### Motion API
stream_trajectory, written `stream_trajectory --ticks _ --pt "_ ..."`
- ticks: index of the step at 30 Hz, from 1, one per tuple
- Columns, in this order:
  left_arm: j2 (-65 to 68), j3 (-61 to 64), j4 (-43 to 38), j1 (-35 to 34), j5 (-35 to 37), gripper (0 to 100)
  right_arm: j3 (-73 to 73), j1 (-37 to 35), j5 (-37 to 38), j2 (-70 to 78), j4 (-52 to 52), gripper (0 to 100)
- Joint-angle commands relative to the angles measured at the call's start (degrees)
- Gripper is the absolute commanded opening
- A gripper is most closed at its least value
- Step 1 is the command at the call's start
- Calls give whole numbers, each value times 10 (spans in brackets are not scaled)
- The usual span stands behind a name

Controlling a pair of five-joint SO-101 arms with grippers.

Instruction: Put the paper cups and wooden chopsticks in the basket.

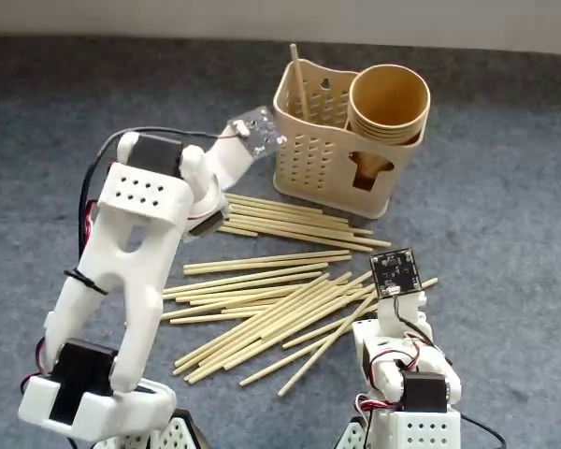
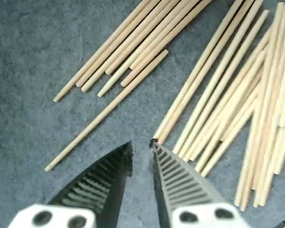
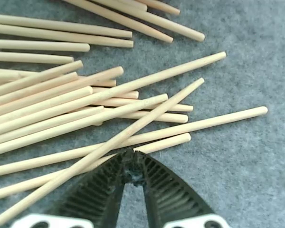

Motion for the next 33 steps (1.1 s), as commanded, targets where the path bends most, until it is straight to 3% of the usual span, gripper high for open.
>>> stream_trajectory --ticks 1,8,12,19,33 --pt "-2 35 -63 -34 -47 82 88 5 5 -7 4 6" --pt "-1 93 -104 -44 -145 120 88 5 5 -7 4 6" --pt "15 96 -135 -44 -149 120 88 5 5 -7 4 6" --pt "164 22 -134 -46 -222 120 88 5 5 -7 4 6" --pt "345 -124 -138 -64 -258 116 88 5 5 -7 4 6"
